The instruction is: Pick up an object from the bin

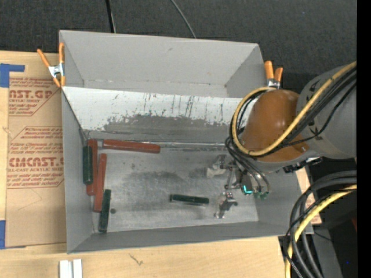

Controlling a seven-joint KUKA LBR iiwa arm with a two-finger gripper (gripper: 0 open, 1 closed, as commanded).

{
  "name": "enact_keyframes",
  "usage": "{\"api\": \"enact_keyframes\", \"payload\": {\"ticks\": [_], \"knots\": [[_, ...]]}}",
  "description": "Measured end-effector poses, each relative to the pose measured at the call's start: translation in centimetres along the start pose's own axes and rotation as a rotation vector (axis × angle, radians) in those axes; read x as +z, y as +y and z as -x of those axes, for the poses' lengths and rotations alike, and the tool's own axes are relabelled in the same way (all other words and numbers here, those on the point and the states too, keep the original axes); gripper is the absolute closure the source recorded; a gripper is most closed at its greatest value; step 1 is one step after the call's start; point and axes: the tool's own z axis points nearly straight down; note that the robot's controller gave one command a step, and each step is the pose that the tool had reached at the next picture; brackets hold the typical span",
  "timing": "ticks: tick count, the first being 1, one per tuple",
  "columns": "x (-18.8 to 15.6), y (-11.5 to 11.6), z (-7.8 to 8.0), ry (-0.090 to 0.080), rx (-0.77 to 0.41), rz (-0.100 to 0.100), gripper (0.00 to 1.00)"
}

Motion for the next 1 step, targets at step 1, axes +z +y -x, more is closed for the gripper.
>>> {"api": "enact_keyframes", "payload": {"ticks": [1], "knots": [[-0.42,0.00,0.20,-0.008,-0.001,0.000,0.00]]}}
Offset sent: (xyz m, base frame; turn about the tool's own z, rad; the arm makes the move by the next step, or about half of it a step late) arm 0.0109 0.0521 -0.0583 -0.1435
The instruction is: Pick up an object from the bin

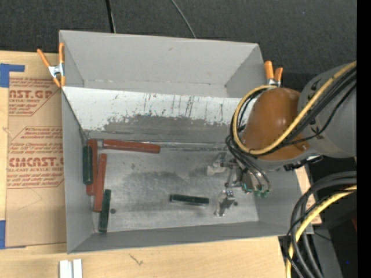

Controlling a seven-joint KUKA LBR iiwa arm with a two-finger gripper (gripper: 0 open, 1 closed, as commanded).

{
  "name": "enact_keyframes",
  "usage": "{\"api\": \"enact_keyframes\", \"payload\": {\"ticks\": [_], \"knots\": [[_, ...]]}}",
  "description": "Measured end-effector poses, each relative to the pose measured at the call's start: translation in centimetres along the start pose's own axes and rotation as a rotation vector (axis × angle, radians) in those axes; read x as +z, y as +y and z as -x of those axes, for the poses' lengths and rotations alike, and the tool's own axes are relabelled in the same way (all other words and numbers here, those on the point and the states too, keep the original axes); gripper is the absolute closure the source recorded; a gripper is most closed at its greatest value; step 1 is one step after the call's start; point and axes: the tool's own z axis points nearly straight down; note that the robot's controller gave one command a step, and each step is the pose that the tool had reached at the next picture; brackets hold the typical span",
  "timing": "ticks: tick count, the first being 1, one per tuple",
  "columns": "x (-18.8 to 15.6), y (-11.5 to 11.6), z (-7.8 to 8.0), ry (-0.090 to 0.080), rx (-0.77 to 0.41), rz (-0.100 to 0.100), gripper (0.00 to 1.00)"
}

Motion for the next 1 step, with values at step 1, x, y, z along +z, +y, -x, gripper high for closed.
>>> {"api": "enact_keyframes", "payload": {"ticks": [1], "knots": [[5.72,5.23,1.31,-0.011,-0.143,0.000,1.00]]}}
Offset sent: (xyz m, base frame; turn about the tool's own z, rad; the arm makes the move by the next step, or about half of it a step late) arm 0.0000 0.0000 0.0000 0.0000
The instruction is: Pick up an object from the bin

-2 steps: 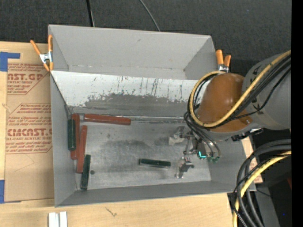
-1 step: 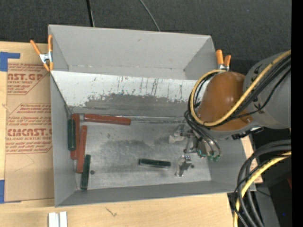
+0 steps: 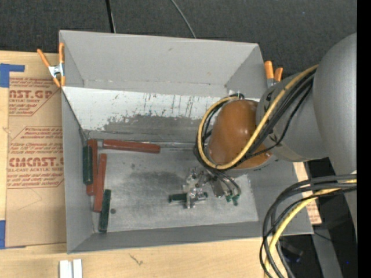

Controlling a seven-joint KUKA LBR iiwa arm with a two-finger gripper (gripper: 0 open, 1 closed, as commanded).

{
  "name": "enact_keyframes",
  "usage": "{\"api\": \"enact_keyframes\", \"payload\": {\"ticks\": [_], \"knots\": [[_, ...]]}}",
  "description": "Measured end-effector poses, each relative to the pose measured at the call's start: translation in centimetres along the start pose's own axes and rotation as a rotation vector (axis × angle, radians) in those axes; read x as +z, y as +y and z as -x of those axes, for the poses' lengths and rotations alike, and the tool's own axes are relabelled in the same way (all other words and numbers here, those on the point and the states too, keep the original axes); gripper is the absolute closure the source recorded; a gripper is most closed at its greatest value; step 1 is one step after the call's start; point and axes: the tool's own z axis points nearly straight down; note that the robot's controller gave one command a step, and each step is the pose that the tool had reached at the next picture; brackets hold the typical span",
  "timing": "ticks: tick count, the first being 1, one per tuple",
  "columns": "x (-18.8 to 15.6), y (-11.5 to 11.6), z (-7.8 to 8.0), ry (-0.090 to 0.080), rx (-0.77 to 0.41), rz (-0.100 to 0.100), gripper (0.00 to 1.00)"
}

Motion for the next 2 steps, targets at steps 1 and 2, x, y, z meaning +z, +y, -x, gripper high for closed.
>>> {"api": "enact_keyframes", "payload": {"ticks": [1,2], "knots": [[0.0,0.0,0.0,0.000,0.000,0.000,1.00],[-19.5,0.4,-0.4,0.014,-0.002,0.001,1.00]]}}
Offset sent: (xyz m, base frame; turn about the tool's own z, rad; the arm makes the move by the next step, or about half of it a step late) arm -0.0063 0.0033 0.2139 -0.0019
